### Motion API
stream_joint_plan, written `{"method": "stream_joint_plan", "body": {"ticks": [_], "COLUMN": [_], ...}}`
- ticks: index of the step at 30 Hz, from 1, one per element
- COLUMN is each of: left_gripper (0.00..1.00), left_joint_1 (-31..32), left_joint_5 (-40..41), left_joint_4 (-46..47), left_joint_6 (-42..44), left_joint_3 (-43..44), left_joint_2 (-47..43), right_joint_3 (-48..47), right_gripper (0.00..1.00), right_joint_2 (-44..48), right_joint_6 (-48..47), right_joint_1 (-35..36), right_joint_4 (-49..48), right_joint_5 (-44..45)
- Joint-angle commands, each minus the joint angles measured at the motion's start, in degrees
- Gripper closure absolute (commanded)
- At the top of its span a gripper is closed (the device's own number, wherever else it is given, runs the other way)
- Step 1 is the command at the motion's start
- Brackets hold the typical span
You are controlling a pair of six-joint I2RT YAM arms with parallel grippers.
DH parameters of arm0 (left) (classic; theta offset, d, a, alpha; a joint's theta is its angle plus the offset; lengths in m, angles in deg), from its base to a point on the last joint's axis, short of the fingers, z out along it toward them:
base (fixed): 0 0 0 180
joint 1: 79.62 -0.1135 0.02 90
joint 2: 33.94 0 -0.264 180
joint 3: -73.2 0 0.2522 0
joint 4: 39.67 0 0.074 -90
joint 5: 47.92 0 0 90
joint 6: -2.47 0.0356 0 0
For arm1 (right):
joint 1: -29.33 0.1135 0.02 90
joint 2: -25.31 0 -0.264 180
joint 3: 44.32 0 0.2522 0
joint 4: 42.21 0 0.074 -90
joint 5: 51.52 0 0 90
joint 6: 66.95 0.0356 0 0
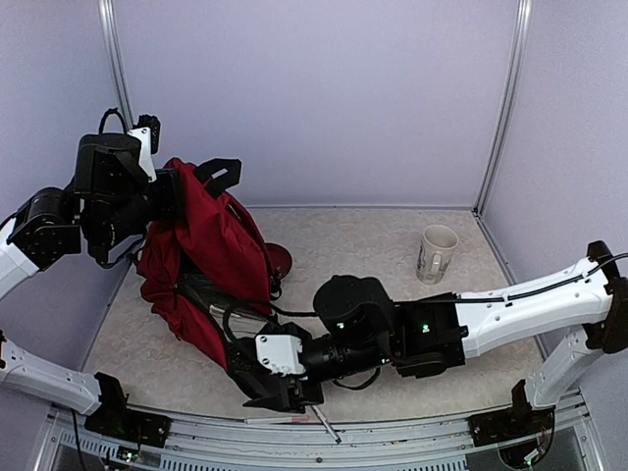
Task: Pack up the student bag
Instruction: Pass from the left arm to the right
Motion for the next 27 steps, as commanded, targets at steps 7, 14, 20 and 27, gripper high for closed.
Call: {"method": "stream_joint_plan", "body": {"ticks": [7,14,20,27], "left_gripper": [1.00,1.00,1.00,1.00], "left_joint_1": [5.9,7.1,7.7,13.5], "left_joint_5": [5.0,4.8,2.4,-9.2], "left_joint_4": [11.3,10.8,9.8,11.4], "left_joint_6": [-3.3,-4.4,-4.5,5.1], "left_joint_3": [-0.2,-1.6,-2.4,-2.6], "left_joint_2": [-2.8,-4.9,-6.7,-6.3], "right_joint_3": [-1.1,-0.6,-0.1,-2.0], "right_gripper": [0.14,0.43,1.00,1.00], "right_joint_2": [-7.1,-7.9,-3.6,11.3], "right_joint_6": [0.0,2.9,2.3,-1.1], "right_joint_1": [4.2,4.2,3.9,0.3], "right_joint_4": [2.9,4.9,5.5,2.5], "right_joint_5": [22.2,29.6,38.4,34.3]}}
